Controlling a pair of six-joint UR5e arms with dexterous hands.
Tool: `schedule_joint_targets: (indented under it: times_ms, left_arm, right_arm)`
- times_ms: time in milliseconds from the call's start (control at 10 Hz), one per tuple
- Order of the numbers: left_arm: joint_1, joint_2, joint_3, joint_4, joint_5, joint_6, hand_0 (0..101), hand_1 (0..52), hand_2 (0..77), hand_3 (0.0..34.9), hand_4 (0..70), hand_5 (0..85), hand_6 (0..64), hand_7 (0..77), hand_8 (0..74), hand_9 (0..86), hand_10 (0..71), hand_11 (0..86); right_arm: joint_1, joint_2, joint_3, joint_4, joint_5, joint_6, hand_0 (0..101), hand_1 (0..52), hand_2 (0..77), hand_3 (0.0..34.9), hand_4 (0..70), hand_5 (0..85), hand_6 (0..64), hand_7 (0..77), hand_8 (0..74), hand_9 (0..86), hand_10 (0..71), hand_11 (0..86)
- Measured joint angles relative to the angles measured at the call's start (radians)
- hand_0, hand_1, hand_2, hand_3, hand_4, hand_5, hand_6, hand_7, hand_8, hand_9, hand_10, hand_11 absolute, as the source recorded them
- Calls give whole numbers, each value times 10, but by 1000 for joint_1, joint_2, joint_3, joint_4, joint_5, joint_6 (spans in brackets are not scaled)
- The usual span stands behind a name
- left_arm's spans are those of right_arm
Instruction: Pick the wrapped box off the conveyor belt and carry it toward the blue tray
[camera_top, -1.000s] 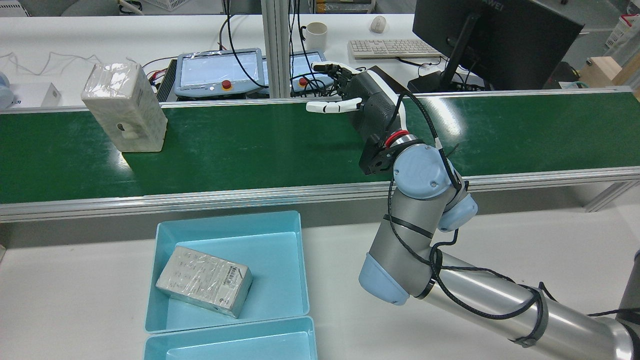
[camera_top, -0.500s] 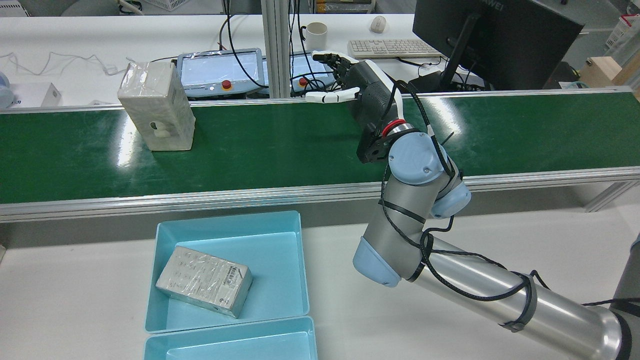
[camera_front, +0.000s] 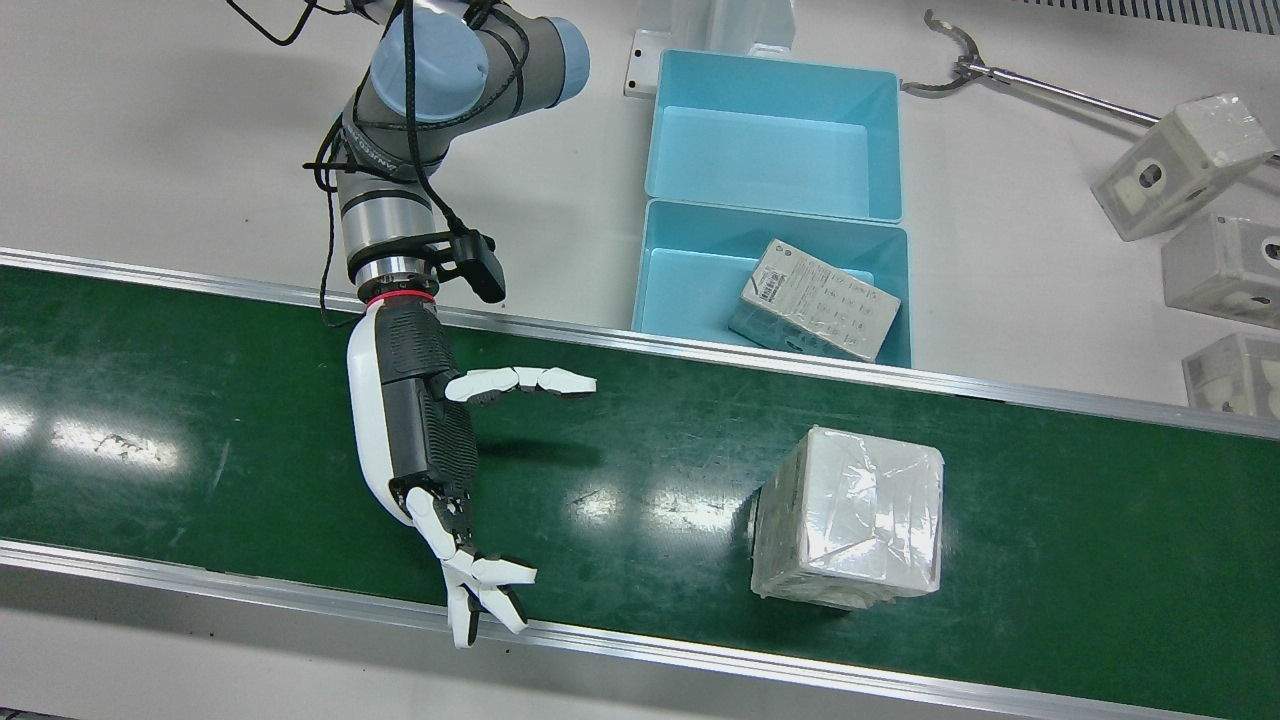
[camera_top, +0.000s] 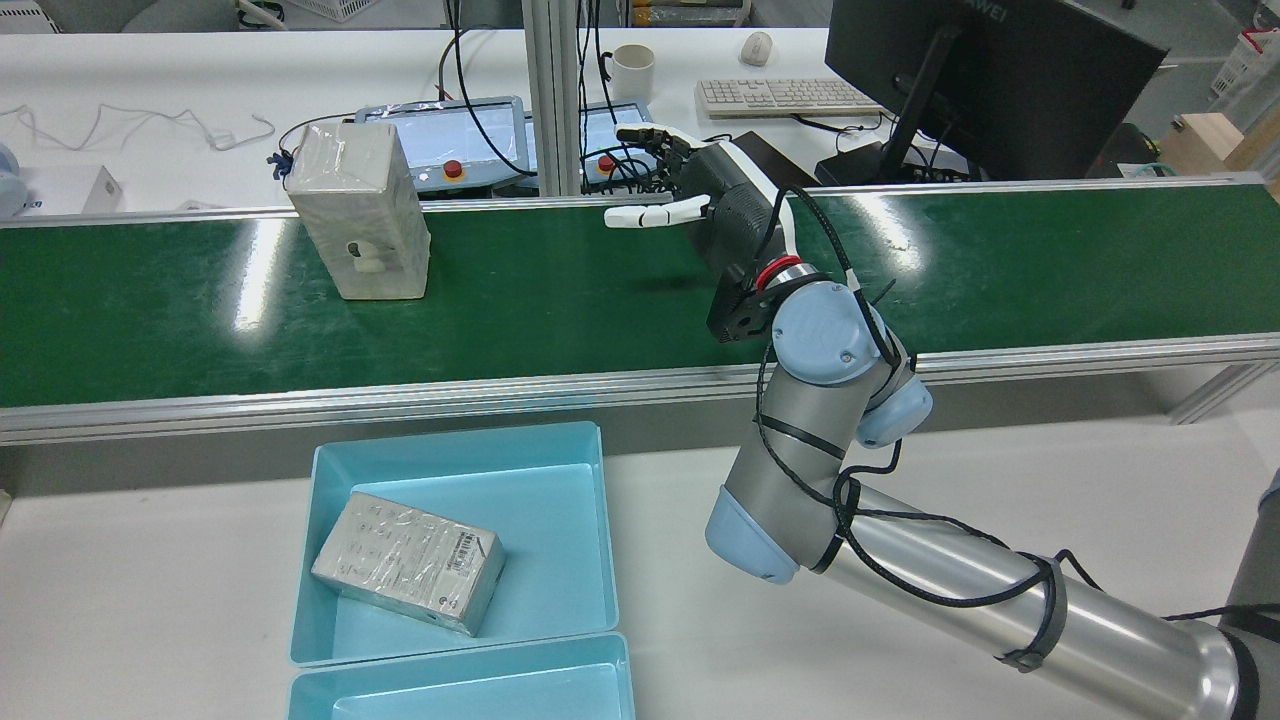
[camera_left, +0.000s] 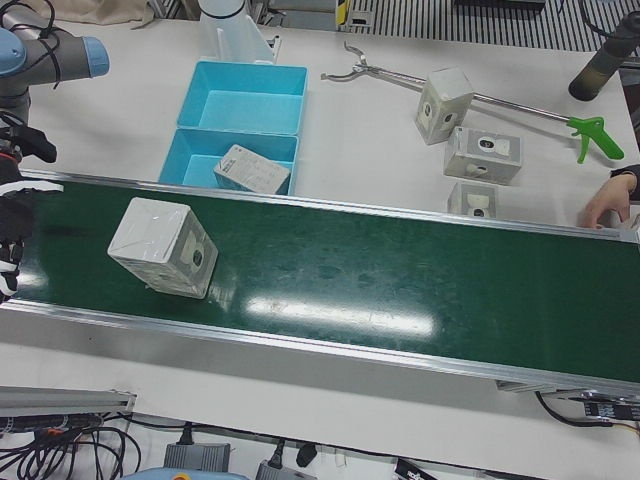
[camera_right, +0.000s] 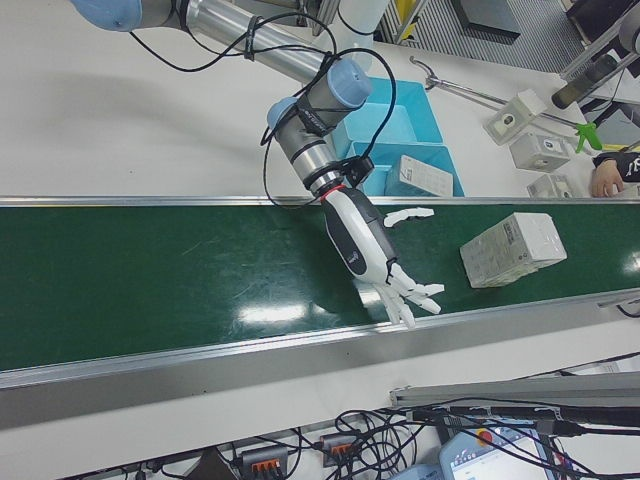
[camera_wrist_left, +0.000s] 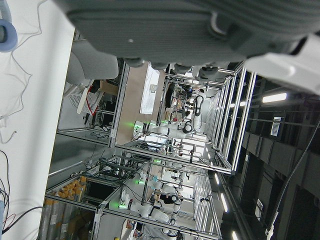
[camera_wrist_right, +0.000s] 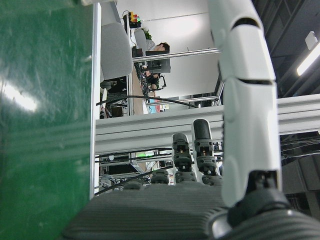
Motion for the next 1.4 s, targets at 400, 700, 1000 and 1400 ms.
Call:
schedule_joint_targets:
  times_ms: [400,700,1000,1400]
  left_arm:
    - [0,0,0,0,0,0,0,0,5,0,0,11,5,0,5,0,5,5]
    - [0,0,0,0,0,0,0,0,5,0,0,11,5,0,5,0,5,5]
    - [0,0,0,0,0,0,0,0,5,0,0,11,5,5,5,5,0,5]
    - [0,0,0,0,0,0,0,0,5,0,0,11,0,5,5,5,5,5]
  right_arm:
    - [-7,2,-9,5,0,0,496,169,147,22,131,273,71,76,11,33,0,11]
    - [-10,6,-19,16,0,-1,498,169,147,46,120,267,55,76,0,33,0,11]
    - [-15,7,-22,17,-1,-1,498,175,164,44,120,267,60,76,0,22,0,11]
    - [-20,11,-29,18,-1,-2,497,175,164,63,131,267,60,76,22,33,0,11]
